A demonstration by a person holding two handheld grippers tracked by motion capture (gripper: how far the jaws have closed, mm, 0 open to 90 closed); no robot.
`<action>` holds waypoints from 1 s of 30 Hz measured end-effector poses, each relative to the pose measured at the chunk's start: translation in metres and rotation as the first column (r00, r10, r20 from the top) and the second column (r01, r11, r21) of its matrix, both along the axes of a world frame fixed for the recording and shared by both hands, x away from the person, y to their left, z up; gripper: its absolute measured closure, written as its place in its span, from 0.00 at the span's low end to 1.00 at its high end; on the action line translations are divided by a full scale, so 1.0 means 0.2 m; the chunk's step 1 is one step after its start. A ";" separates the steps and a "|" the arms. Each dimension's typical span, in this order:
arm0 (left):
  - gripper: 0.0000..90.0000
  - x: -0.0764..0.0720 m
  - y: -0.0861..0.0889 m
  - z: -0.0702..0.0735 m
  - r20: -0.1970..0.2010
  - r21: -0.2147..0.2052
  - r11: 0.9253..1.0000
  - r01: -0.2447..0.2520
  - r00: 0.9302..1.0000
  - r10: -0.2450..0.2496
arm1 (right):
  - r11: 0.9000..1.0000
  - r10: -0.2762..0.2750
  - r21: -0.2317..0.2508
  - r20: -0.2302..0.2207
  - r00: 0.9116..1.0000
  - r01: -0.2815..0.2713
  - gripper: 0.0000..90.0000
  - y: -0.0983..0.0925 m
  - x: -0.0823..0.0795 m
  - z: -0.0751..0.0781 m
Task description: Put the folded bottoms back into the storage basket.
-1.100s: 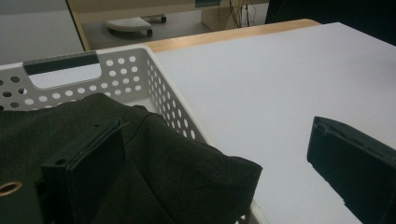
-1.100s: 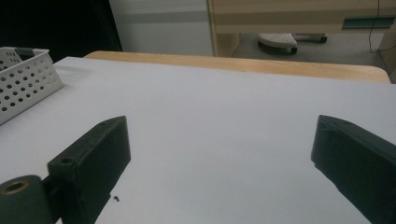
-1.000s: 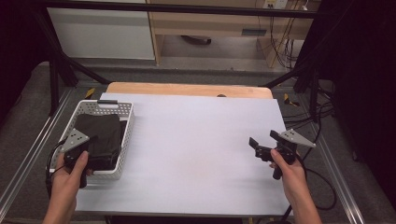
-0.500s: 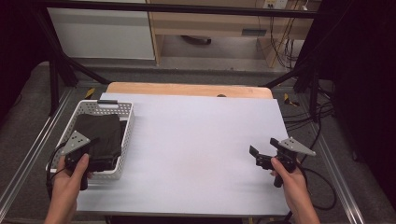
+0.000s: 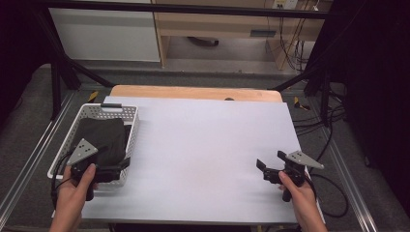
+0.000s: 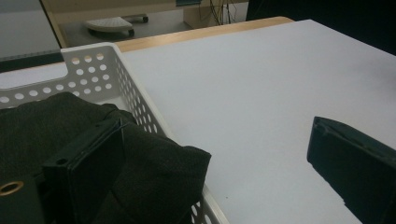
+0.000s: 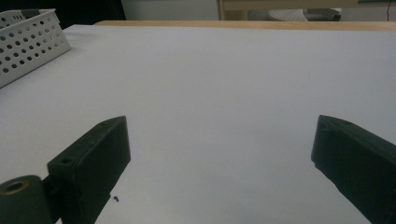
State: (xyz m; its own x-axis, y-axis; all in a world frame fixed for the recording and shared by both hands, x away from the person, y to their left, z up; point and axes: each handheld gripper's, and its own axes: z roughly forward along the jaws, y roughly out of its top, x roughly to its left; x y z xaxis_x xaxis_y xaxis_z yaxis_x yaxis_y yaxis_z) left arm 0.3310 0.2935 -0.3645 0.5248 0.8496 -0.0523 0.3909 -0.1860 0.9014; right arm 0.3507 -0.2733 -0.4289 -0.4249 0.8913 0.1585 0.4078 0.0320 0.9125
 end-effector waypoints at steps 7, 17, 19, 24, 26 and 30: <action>0.05 0.00 -0.01 0.00 0.000 0.003 1.000 0.008 1.000 -0.008 | 1.000 0.018 -0.004 -0.008 1.000 -0.018 0.05 0.02 -0.01 -0.03; 0.05 0.00 -0.04 -0.02 -0.003 0.012 1.000 0.022 1.000 -0.022 | 0.997 0.071 -0.015 -0.030 0.997 -0.071 0.05 0.08 -0.02 -0.06; 0.05 0.00 -0.04 -0.02 0.004 0.022 1.000 0.020 1.000 -0.020 | 0.996 0.090 -0.023 -0.034 0.995 -0.090 0.05 0.10 -0.02 -0.06; 0.05 0.00 -0.05 -0.02 -0.002 0.014 1.000 0.028 1.000 -0.028 | 0.992 0.122 -0.031 -0.033 0.992 -0.123 0.04 0.15 -0.01 -0.07; 0.05 0.00 -0.06 -0.02 -0.005 0.019 0.999 0.033 0.999 -0.033 | 0.991 0.129 -0.029 -0.036 0.991 -0.130 0.04 0.16 -0.01 -0.07; 0.05 0.00 -0.07 -0.03 -0.006 0.023 0.999 0.040 0.999 -0.040 | 0.988 0.145 -0.039 -0.035 0.989 -0.147 0.05 0.18 0.00 -0.07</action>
State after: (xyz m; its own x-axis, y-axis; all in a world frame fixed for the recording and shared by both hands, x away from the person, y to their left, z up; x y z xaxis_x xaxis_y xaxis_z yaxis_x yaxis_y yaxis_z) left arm 0.3306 0.2794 -0.3702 0.5583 0.8288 -0.0361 0.3880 -0.2224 0.8944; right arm 0.3504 -0.2366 -0.4434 -0.5461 0.8261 0.1390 0.4252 0.1304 0.8956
